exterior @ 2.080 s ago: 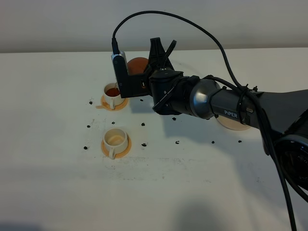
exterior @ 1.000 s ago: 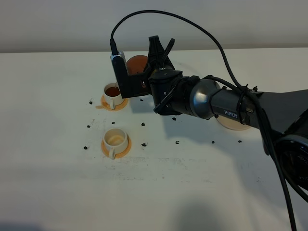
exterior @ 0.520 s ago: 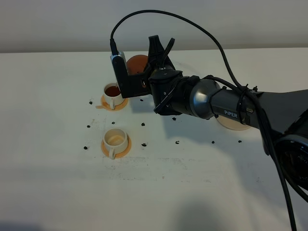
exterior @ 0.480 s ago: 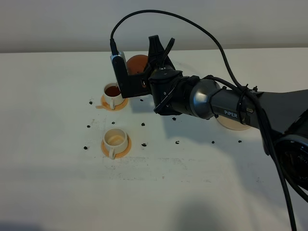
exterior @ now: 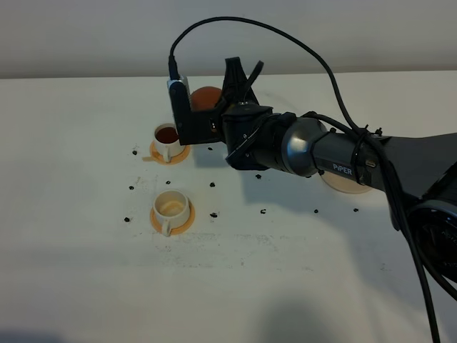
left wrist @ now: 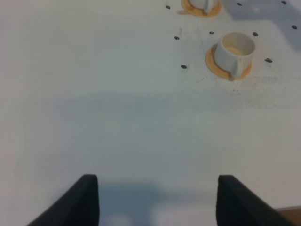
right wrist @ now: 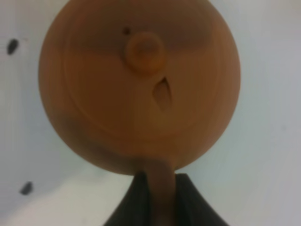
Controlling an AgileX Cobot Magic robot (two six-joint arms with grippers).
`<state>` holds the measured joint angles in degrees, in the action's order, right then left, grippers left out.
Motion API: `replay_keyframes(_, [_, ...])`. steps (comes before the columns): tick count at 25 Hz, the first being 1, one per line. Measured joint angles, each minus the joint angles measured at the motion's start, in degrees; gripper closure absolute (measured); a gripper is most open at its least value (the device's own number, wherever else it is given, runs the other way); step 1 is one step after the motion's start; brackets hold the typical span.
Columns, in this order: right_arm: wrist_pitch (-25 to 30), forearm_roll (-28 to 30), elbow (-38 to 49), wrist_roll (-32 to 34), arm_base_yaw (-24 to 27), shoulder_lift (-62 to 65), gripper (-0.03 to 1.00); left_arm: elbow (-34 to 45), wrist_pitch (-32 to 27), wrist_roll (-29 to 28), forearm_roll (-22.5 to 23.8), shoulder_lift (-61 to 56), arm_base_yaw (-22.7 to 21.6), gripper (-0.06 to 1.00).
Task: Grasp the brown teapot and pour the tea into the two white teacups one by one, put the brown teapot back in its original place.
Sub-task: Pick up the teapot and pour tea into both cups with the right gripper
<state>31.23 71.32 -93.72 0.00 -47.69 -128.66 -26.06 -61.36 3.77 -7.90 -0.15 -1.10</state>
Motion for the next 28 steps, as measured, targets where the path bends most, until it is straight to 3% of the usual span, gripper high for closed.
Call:
replay_keyframes(10, [-0.8,-11.3,-0.2,0.0,0.0,0.0,0.88,0.0,0.0,0.0,0.0,0.0,0.0,0.43])
replay_keyframes(15, [0.9,-18.4,-0.9,0.0,0.0,2.3,0.88,0.0,0.0,0.0,0.0,0.0,0.0,0.43])
replay_keyframes(20, [3.2,-21.9,-0.7,1.9,0.0,8.0,0.88,0.0,0.0,0.0,0.0,0.0,0.0,0.43])
replay_keyframes(28, [0.3,-25.4,10.0,6.3,-0.6,17.6,0.88,0.0,0.0,0.0,0.0,0.0,0.0,0.43])
